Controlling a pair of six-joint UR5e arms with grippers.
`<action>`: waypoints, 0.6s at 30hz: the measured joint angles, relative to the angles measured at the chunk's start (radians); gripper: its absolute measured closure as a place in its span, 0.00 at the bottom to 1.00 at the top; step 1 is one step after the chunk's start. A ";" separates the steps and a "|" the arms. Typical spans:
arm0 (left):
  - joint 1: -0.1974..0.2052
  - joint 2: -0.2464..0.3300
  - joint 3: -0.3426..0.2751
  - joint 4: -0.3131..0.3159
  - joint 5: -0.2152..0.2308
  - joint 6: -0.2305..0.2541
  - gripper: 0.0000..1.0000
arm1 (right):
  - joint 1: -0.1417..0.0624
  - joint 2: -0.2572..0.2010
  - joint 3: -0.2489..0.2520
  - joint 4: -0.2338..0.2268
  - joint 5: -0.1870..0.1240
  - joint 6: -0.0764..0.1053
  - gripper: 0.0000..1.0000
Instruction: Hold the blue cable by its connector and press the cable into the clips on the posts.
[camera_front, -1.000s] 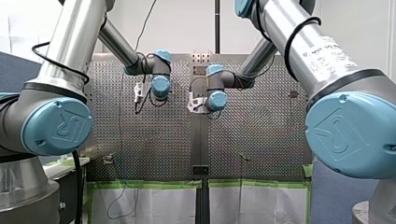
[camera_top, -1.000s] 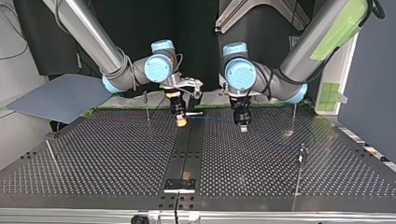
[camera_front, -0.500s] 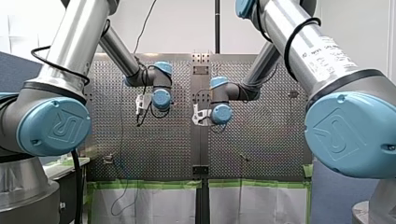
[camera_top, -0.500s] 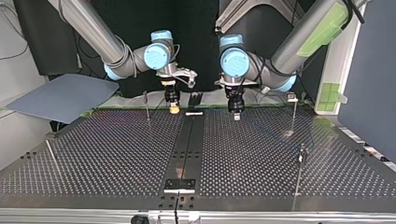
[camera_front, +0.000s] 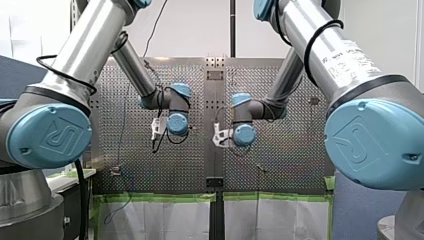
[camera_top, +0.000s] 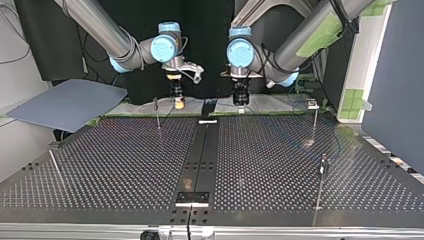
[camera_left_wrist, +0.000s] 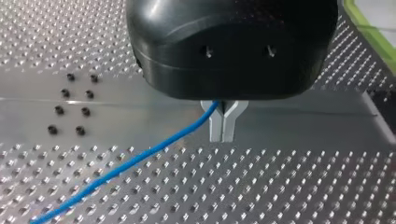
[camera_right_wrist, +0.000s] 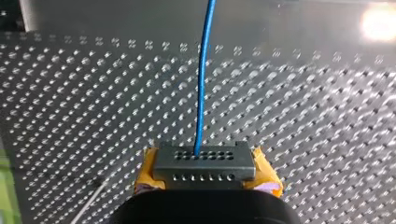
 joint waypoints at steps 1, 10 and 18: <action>-0.003 -0.003 -0.004 0.008 0.000 0.000 1.00 | -0.002 0.000 0.008 -0.008 0.000 0.006 1.00; -0.052 -0.085 -0.009 0.098 0.013 -0.018 1.00 | -0.043 0.002 0.093 -0.092 0.007 0.020 1.00; -0.086 -0.168 -0.007 0.134 0.010 -0.028 1.00 | -0.100 0.005 0.174 -0.173 -0.014 0.047 1.00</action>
